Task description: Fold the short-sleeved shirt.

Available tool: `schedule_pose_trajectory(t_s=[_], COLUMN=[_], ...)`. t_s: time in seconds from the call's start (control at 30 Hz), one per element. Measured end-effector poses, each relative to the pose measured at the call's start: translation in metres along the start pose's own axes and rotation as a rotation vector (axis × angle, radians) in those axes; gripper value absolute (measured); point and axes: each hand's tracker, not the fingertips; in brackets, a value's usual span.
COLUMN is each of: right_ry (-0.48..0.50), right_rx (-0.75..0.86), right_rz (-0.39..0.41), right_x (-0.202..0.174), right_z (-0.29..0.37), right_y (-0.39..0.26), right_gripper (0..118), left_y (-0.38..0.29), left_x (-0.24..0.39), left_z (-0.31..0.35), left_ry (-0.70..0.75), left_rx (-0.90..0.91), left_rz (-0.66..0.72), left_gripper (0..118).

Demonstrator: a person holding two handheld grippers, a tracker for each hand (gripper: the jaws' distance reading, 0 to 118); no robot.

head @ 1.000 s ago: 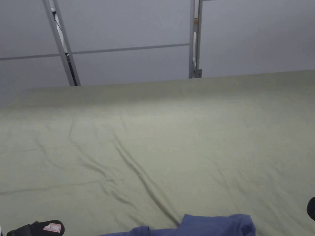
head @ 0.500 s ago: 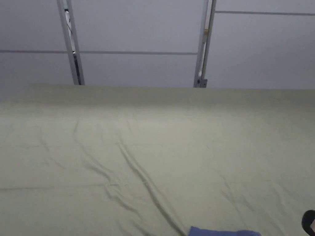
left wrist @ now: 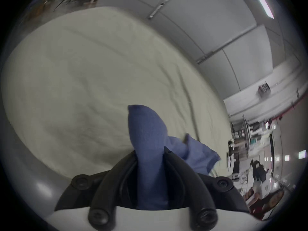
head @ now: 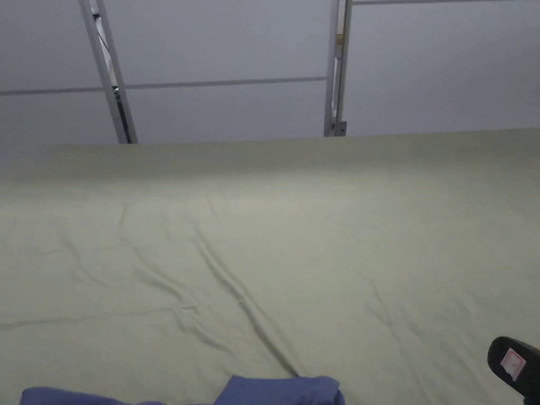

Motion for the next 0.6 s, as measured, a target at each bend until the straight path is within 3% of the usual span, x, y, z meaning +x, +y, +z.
schedule_pose_trajectory(t_s=[0.2, 0.4, 0.43, 0.47, 0.5, 0.53, 0.6], right_ry=[0.008, -0.035, -0.044, -0.058, -0.072, -0.084, -0.093], right_rx=[0.021, 0.082, 0.09, 0.098, 0.105, 0.109, 0.103], right_rz=[-0.011, -0.046, -0.051, -0.055, -0.054, -0.044, -0.032], right_x=[0.005, 0.027, 0.031, 0.034, 0.036, 0.038, 0.038], right_z=[0.014, 0.039, 0.042, 0.045, 0.047, 0.049, 0.05], right_y=[-0.003, -0.003, -0.004, -0.004, -0.005, -0.006, -0.007], right_gripper=[3, 3, 3, 3, 3, 3, 3], left_y=[-0.022, -0.06, -0.067, -0.07, -0.073, -0.069, -0.067], left_x=[0.123, 0.194, 0.202, 0.204, 0.204, 0.2, 0.199], left_z=[-0.056, -0.146, -0.157, -0.162, -0.165, -0.162, -0.149], left_ry=[-0.14, -0.128, -0.134, -0.157, -0.253, -0.337, -0.391], left_rx=[-0.09, -0.196, -0.21, -0.218, -0.241, -0.277, -0.235], left_rz=[-0.233, -0.378, -0.371, -0.393, -0.359, -0.313, -0.25], left_gripper=[17, 19, 30, 56, 98, 104, 101])
